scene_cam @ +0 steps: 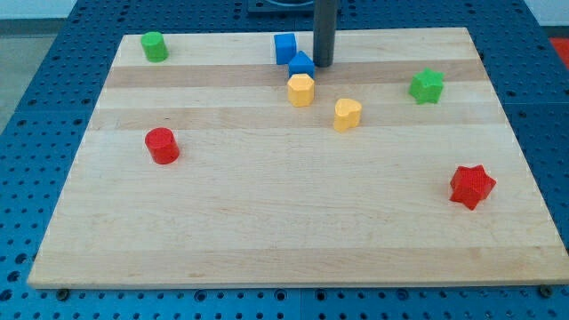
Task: Move the yellow heart up a bit
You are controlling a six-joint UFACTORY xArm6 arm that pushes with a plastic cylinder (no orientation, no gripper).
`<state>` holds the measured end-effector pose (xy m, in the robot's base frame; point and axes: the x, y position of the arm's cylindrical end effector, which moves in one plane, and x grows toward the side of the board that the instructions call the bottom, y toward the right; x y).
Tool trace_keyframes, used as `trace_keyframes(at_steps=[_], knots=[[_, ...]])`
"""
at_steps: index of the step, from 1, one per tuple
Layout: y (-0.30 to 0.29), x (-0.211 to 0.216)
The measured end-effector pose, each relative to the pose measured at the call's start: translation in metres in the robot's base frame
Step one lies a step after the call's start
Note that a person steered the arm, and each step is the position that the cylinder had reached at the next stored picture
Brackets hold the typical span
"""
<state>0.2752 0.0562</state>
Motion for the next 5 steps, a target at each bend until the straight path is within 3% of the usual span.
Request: trace_keyframes(at_steps=[3,5], knots=[[0.060,0.079],[0.060,0.108]])
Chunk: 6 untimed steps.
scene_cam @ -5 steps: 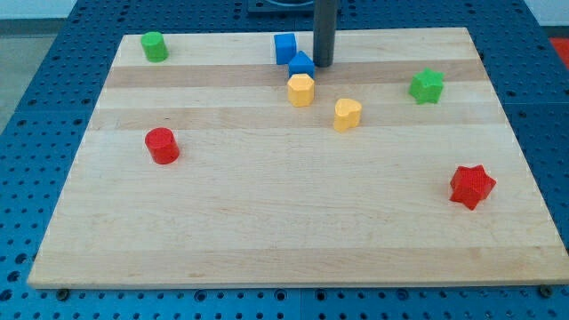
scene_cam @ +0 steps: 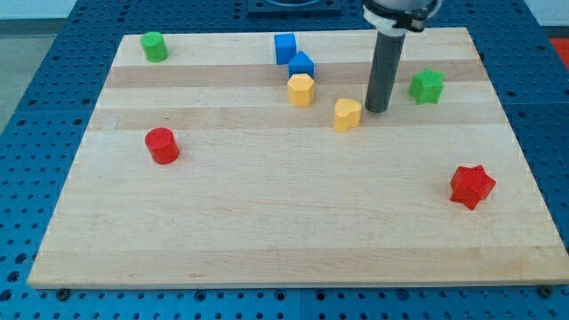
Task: Move the yellow heart up a bit
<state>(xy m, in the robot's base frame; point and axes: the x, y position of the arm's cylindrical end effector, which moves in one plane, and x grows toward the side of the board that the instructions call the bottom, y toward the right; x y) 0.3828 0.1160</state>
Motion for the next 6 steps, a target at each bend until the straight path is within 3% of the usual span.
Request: trace_keyframes(at_steps=[1,6], knots=[[0.000,0.031],[-0.066,0.043]])
